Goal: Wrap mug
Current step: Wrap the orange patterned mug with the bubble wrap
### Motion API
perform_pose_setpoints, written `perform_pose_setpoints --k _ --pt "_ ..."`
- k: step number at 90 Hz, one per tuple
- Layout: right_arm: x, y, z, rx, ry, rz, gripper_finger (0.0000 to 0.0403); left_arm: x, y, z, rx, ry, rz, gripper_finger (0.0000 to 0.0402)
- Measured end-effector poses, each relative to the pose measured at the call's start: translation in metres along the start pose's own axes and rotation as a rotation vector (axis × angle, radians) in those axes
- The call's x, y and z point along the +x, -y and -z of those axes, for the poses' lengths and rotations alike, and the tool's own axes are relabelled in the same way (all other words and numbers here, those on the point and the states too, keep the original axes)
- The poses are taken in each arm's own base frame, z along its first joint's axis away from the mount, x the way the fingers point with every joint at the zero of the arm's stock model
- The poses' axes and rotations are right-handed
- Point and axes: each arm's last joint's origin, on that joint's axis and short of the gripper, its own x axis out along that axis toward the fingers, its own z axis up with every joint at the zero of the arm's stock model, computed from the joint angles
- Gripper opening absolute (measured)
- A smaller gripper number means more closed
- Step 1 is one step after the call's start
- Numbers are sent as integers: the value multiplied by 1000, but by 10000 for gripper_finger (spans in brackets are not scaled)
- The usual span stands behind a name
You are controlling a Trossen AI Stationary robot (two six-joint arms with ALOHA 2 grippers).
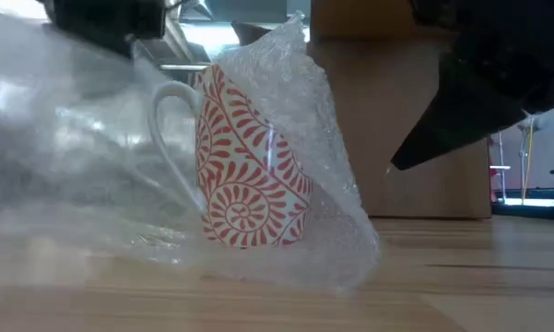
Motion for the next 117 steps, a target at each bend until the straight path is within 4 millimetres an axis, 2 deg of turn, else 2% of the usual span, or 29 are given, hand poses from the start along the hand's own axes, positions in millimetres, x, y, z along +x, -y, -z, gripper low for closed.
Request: perform_pose_setpoints --k 19,32,68,92,103,117 --pt "14 -2 -25 -90 48 -82 1 -1 21 -12 77 159 182 0" --pt "24 0 -36 -100 47 -146 1 7 29 -14 112 203 232 0" --pt "31 6 -43 -95 61 -125 1 74 36 -11 178 263 299 0" --pt "31 5 -44 -101 66 -135 1 114 18 0 143 190 223 0" --pt "24 5 -50 -131 52 -127 1 123 13 4 122 168 205 0" --pt "-6 10 -81 -158 38 -139 1 124 13 4 123 169 206 0"
